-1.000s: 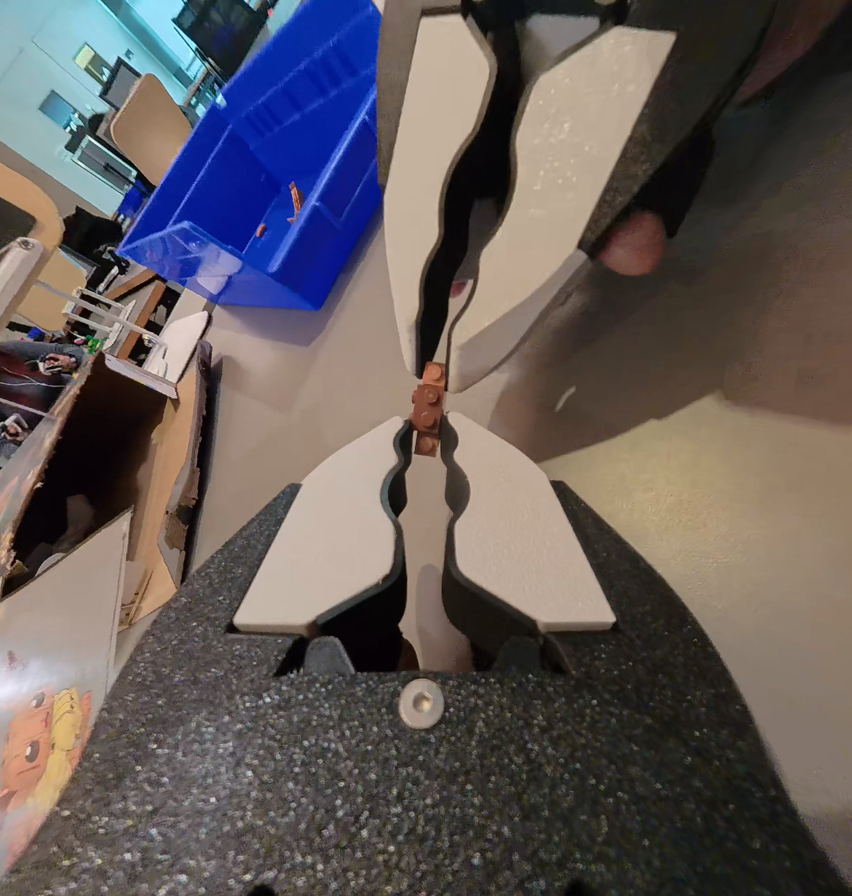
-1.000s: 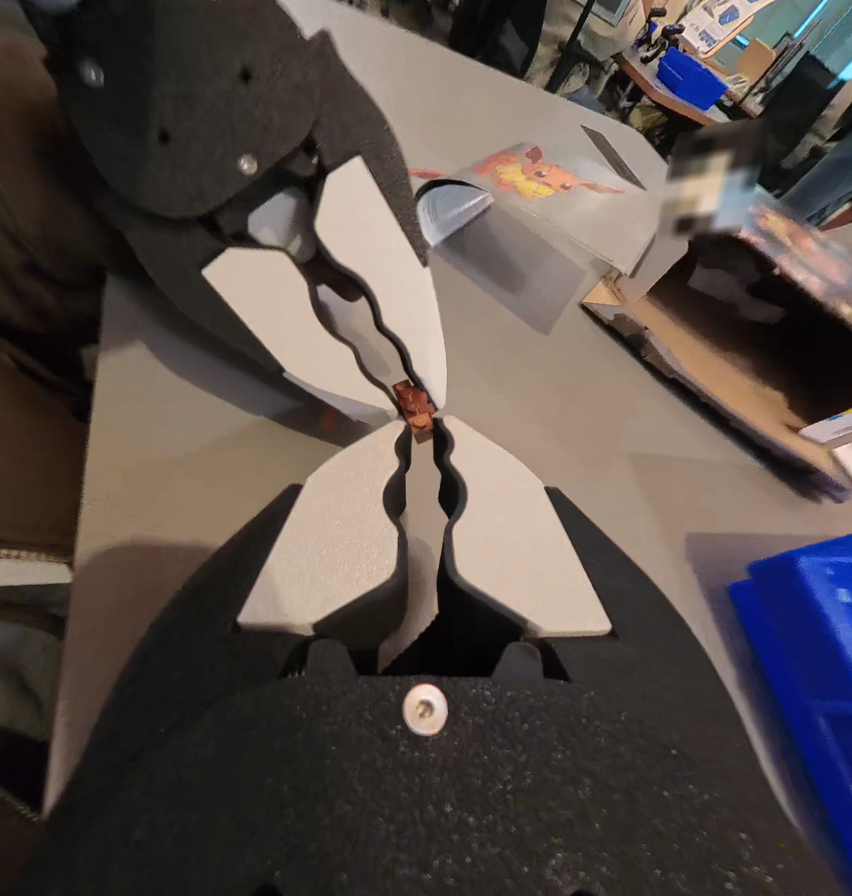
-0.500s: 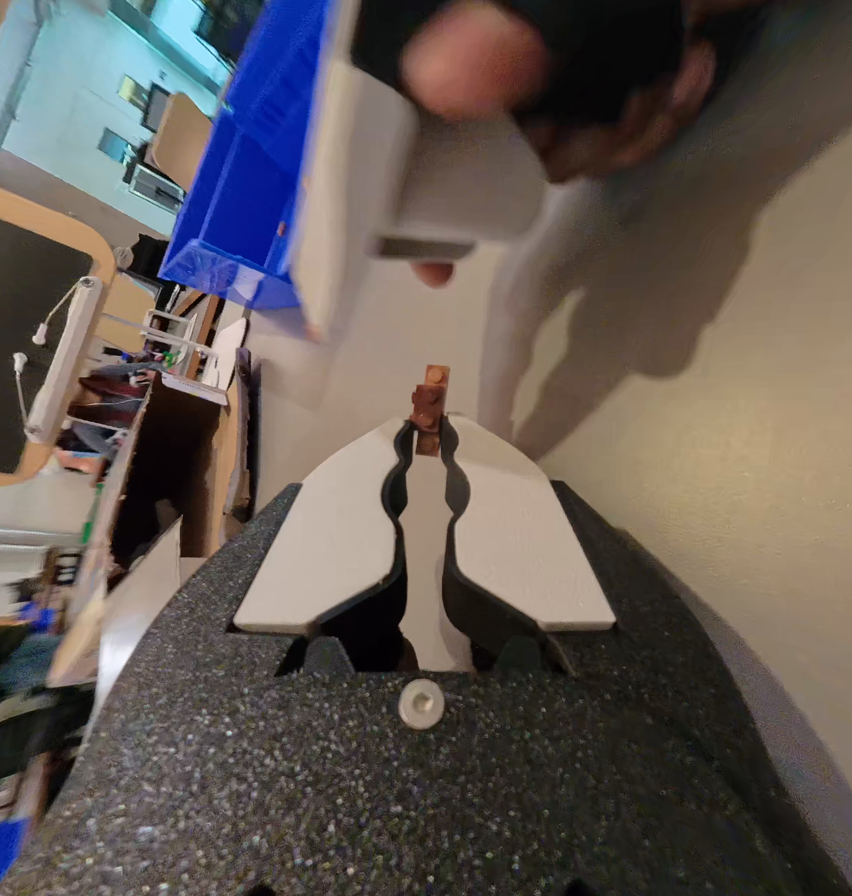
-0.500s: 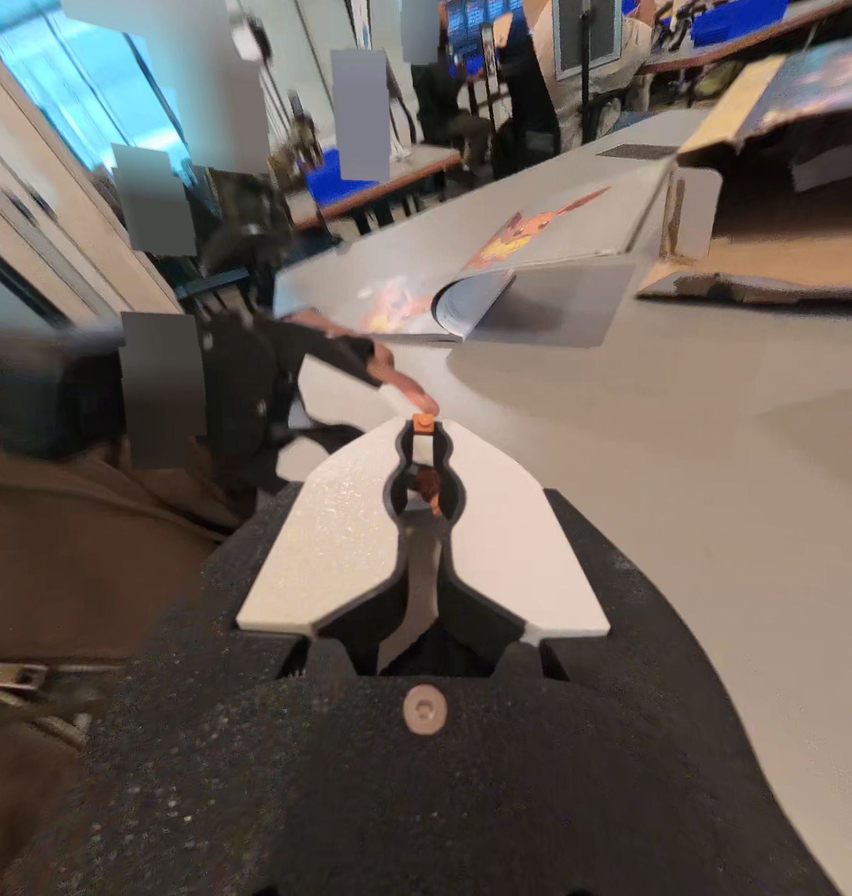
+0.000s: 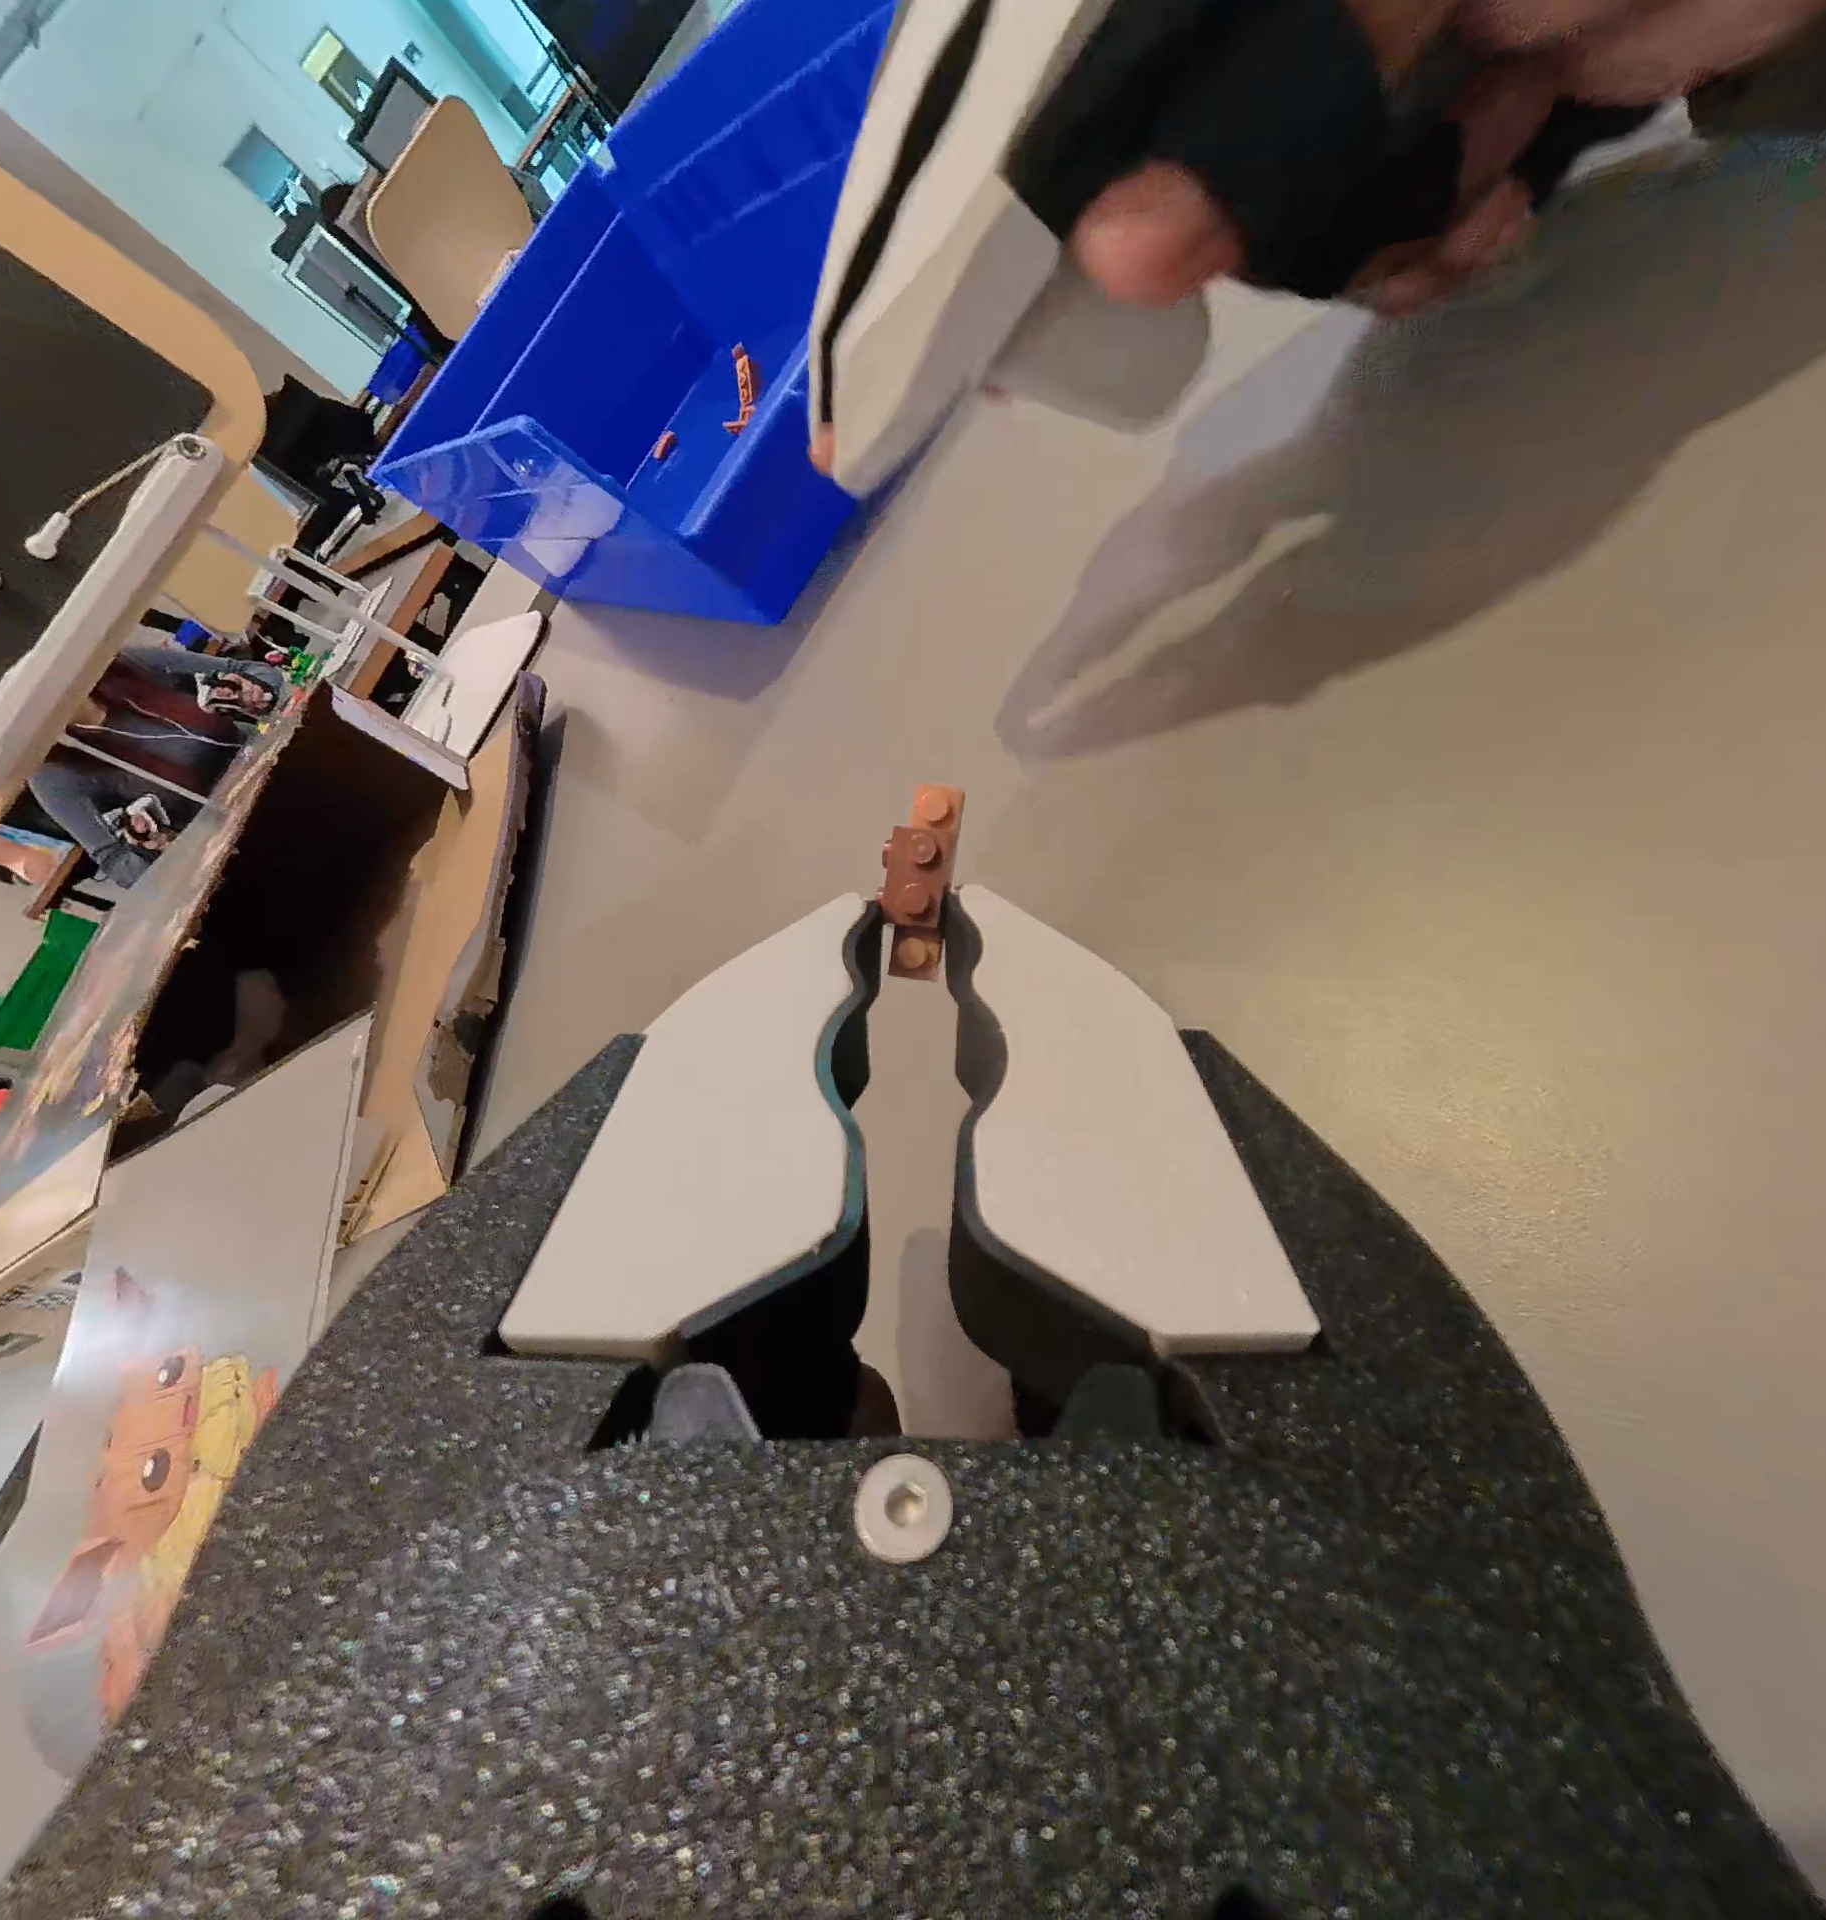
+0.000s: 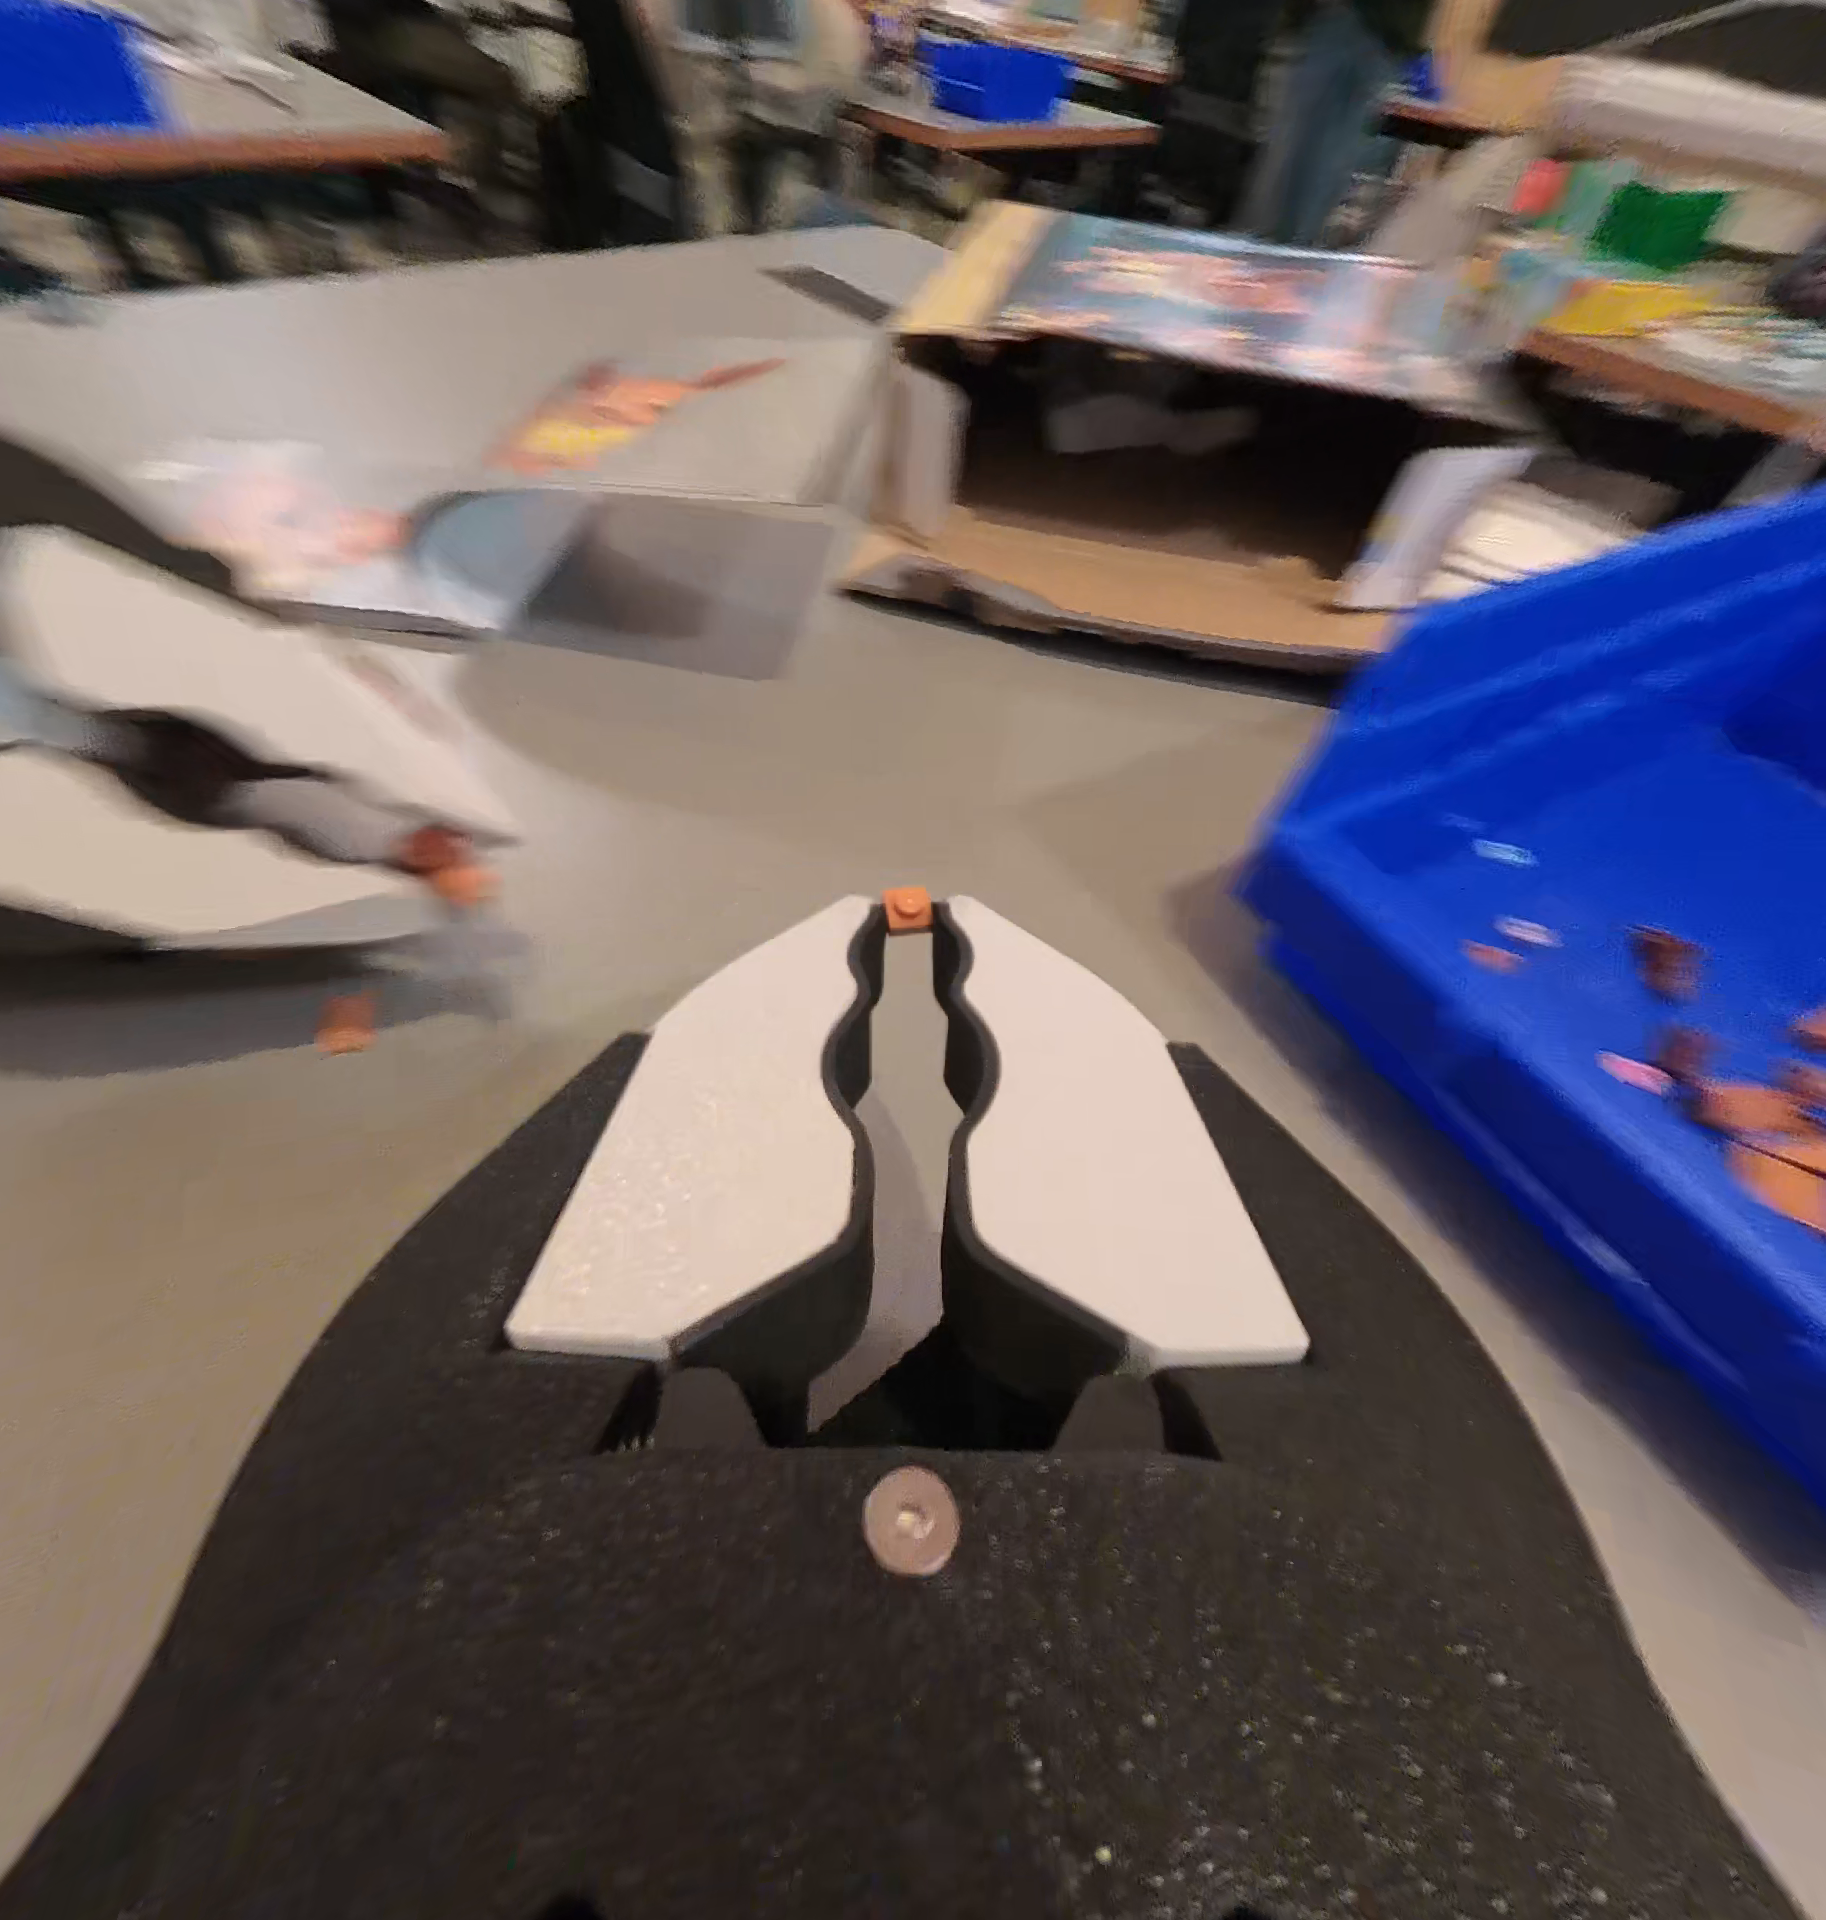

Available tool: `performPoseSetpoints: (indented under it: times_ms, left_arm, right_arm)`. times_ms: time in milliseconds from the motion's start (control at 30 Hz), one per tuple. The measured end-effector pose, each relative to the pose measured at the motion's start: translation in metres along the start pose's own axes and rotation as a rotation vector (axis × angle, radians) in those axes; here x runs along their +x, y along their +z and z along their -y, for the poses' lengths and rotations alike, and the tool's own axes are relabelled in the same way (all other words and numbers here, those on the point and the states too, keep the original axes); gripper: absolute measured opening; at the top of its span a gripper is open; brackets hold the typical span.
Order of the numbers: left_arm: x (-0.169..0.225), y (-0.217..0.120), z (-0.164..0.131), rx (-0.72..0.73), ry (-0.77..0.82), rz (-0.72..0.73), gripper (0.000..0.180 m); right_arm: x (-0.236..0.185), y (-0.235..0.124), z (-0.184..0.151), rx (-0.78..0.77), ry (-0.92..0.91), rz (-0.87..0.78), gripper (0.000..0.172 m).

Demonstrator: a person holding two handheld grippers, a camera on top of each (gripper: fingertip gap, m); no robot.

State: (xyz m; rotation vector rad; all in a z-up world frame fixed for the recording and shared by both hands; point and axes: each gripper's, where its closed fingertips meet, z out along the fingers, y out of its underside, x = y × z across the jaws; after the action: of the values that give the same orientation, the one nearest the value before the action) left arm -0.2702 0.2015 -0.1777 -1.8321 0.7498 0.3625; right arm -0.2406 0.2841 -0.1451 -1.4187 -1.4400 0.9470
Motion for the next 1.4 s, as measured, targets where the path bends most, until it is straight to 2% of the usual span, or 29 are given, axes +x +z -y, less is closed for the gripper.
performPoseSetpoints:
  times_ms: [100,167,233,300,367,433,533,600,700,767,833,933,1033,1167,1400]
  left_arm:
    - [0.000,0.000,0.001,-0.001,-0.001,0.003,0.012]
    - [0.000,0.001,0.000,-0.005,0.000,0.006,0.012]
    - [-0.001,0.000,-0.001,-0.008,-0.008,0.010,0.012]
    - [-0.002,0.000,-0.002,-0.011,-0.019,0.009,0.012]
    - [-0.003,0.000,-0.002,-0.014,-0.026,0.013,0.012]
    - [-0.004,0.000,-0.003,-0.016,-0.037,0.014,0.012]
    - [-0.011,-0.003,-0.004,-0.008,-0.096,0.038,0.012]
    - [-0.021,-0.006,-0.006,0.007,-0.175,0.057,0.012]
    - [-0.036,-0.011,-0.011,0.023,-0.296,0.095,0.012]
    - [-0.044,-0.014,-0.013,0.033,-0.346,0.126,0.012]
    - [-0.048,-0.016,-0.014,0.041,-0.374,0.141,0.012]
    - [-0.051,-0.017,-0.014,0.050,-0.387,0.156,0.012]
    - [-0.051,-0.018,-0.014,0.050,-0.386,0.156,0.012]
    - [-0.050,-0.017,-0.014,0.048,-0.383,0.152,0.012]
    - [-0.052,-0.018,-0.014,0.050,-0.385,0.164,0.012]
  right_arm:
    - [0.081,-0.014,0.009,-0.040,0.046,-0.299,0.008]
    - [0.127,-0.019,0.010,-0.067,0.117,-0.414,0.009]
    - [0.163,-0.019,0.003,-0.096,0.187,-0.487,0.024]
    - [0.177,-0.016,-0.009,-0.108,0.248,-0.499,0.033]
    - [0.173,-0.017,-0.015,-0.108,0.280,-0.478,0.039]
    - [0.169,-0.026,-0.005,-0.051,0.235,-0.508,0.037]
    - [0.139,-0.031,0.012,0.052,0.158,-0.422,0.032]
    - [0.086,-0.020,0.019,0.095,0.086,-0.192,0.024]
    - [-0.016,0.000,-0.010,-0.076,-0.056,0.221,0.025]
    - [-0.068,0.009,-0.038,-0.219,-0.177,0.383,0.029]
    - [-0.099,0.016,-0.051,-0.319,-0.279,0.429,0.034]
    - [-0.134,0.024,-0.047,-0.339,-0.272,0.493,0.033]
    - [-0.130,0.034,-0.051,-0.390,-0.265,0.404,0.033]
    - [-0.134,0.033,-0.047,-0.374,-0.222,0.423,0.029]
    - [-0.141,0.038,-0.052,-0.427,-0.280,0.403,0.007]
